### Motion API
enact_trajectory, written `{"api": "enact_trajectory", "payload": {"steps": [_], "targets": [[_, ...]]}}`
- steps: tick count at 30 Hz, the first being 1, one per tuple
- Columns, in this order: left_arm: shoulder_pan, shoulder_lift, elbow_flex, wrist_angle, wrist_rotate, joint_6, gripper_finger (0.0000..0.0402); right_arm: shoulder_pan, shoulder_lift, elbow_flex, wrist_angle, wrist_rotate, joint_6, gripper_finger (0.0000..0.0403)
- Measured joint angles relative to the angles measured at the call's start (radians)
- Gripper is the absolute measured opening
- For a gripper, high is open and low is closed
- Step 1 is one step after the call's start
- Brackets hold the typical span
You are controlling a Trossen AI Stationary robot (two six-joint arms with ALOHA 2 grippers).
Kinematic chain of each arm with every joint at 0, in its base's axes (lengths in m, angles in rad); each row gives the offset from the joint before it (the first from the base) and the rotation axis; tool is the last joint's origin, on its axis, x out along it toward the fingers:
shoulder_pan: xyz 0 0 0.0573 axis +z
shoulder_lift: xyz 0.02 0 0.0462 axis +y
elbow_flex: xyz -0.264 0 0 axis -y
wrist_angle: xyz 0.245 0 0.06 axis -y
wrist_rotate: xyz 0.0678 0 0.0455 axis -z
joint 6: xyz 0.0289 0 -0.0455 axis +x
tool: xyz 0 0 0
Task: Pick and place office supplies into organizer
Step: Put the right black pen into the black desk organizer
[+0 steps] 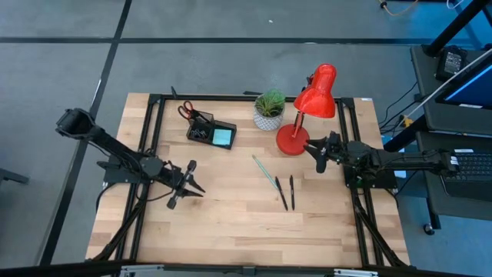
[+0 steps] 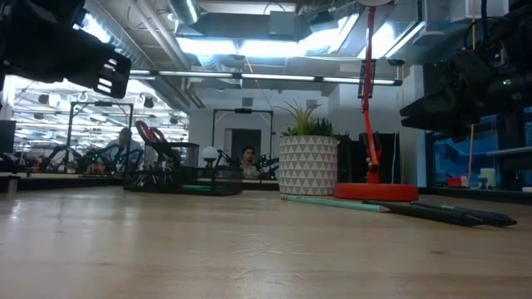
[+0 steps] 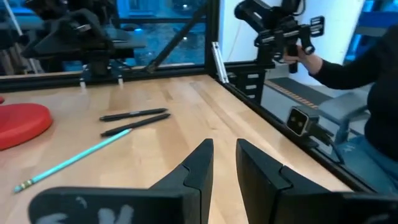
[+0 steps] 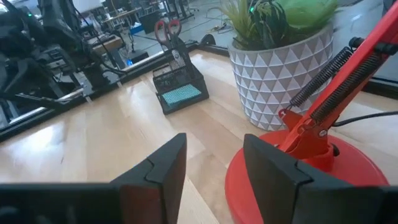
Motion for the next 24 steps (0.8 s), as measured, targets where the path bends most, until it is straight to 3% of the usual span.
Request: {"api": "enact_trajectory", "payload": {"steps": [8,13,18,24], "targets": [[0.101,0.001,-0.048,0.027,-0.082,-0.030,0.0055,0.000,0.000,0.000,0.001,0.009,-0.001,0.0167],[0.198,0.003,-0.048,0.022,0.052,0.010,0.0046,0.000,0.000,0.000,0.002,0.011,0.019,0.0168],[0.304,-0.002,-0.048,0.021,0.070,0.073,0.0040,0.000,0.000,0.000,0.011,0.011,0.024,0.0168],[0.443,-0.059,-0.048,0.002,0.237,0.095,0.0038,0.000,0.000,0.000,0.013,0.011,0.026,0.0168]]}}
